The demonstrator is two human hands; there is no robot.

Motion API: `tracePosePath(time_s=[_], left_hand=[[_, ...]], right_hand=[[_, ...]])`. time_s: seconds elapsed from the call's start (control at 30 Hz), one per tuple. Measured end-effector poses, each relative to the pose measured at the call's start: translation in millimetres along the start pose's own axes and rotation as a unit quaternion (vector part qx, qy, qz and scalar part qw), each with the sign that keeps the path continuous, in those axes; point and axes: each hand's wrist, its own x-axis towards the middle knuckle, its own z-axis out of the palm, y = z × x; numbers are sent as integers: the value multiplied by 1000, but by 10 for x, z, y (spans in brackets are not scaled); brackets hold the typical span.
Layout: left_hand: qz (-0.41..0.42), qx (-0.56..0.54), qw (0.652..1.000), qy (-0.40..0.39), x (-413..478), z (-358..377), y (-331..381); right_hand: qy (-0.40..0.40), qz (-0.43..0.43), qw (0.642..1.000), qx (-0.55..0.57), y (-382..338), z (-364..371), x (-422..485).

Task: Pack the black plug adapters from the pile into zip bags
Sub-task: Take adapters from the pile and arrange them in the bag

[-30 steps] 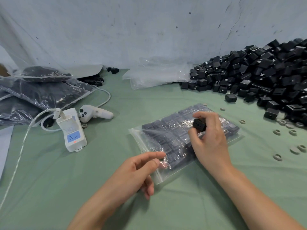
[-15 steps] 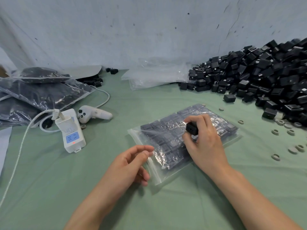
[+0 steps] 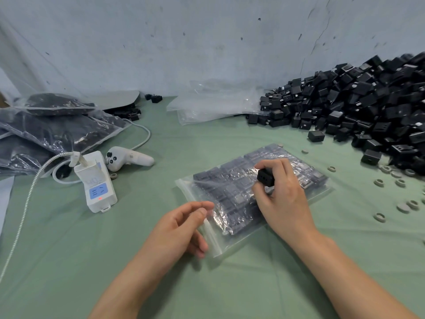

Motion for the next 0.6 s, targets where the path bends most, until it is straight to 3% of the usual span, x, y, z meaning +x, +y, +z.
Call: tracePosePath(time_s=[0.13, 0.6], left_hand=[[9, -25, 998, 64, 65, -70, -3], [-8, -33, 992, 119, 187, -93, -94]], right_hand=[[7, 9, 1000, 5, 8, -1, 4], [17, 25, 999, 18, 30, -1, 4]])
